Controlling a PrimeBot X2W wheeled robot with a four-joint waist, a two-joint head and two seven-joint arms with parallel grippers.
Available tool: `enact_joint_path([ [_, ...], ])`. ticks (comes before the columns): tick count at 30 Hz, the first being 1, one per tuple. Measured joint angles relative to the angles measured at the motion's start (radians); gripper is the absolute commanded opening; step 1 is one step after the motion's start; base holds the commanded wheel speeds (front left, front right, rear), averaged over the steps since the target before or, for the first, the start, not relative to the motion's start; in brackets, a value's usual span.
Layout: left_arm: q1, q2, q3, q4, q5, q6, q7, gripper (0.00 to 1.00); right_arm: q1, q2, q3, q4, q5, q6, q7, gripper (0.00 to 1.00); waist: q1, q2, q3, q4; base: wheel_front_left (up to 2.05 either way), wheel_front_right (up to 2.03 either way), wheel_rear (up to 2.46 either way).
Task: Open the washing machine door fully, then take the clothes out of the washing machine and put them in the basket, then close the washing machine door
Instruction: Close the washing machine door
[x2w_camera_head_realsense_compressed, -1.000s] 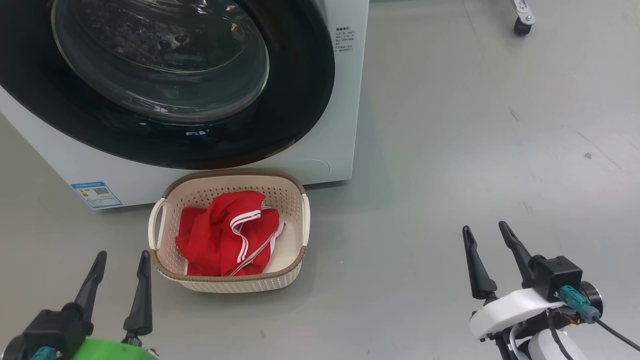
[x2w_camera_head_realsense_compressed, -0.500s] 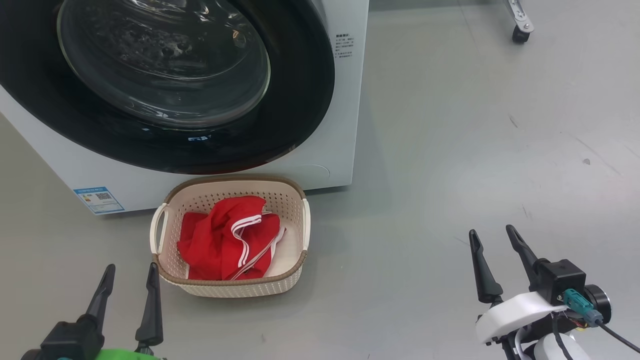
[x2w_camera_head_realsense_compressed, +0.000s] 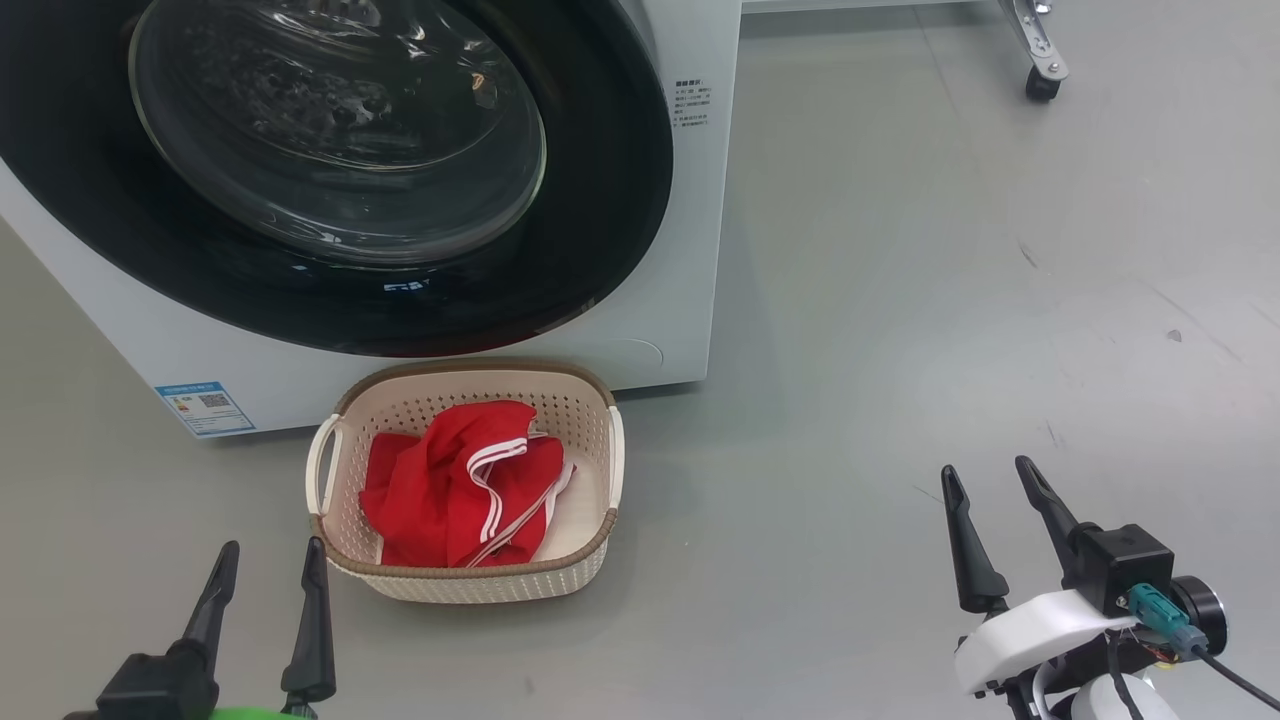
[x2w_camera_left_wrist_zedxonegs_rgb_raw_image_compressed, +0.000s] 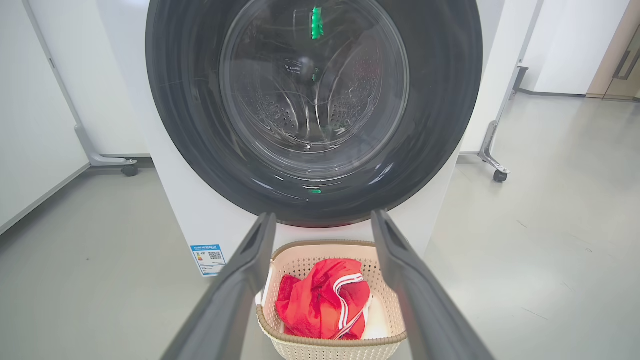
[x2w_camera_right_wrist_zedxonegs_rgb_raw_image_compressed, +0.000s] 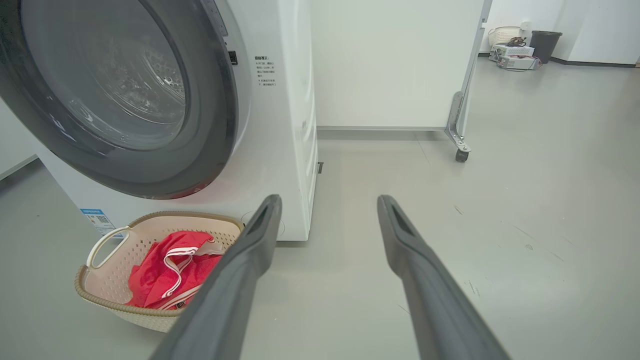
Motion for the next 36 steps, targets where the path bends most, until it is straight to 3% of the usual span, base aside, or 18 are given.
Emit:
enact_joint_path([
  [8, 0.000, -0.012, 0.002, 0.005, 0.003, 0.008, -0.003, 1.00, 0.005, -0.005, 0.001, -0.012, -0.009, 0.000, 0.005, 1.00, 0.0000, 0.0000, -0.011, 0.003, 0.00, 0.00, 0.00],
  [10, 0.000, -0.015, 0.002, 0.006, 0.009, 0.008, -0.003, 1.00, 0.005, -0.005, 0.000, -0.015, -0.009, 0.000, 0.006, 0.16, 0.0000, 0.0000, -0.013, 0.004, 0.00, 0.00, 0.00],
  [11, 0.001, -0.016, 0.002, 0.006, 0.009, 0.008, -0.003, 1.00, 0.005, -0.005, 0.000, -0.017, -0.008, 0.000, 0.009, 0.00, 0.0000, 0.0000, -0.015, 0.004, 0.00, 0.00, 0.00],
  [30, 0.000, -0.021, -0.010, 0.004, 0.039, 0.008, -0.003, 1.00, 0.010, -0.026, -0.008, -0.044, -0.002, 0.001, 0.044, 0.00, 0.0000, 0.0000, -0.009, 0.035, 0.00, 0.00, 0.00],
  [36, -0.002, -0.037, -0.026, -0.006, 0.038, 0.008, -0.003, 1.00, -0.031, -0.058, -0.011, -0.050, 0.001, 0.022, 0.066, 0.00, 0.0000, 0.0000, 0.011, 0.058, 0.00, 0.00, 0.00],
])
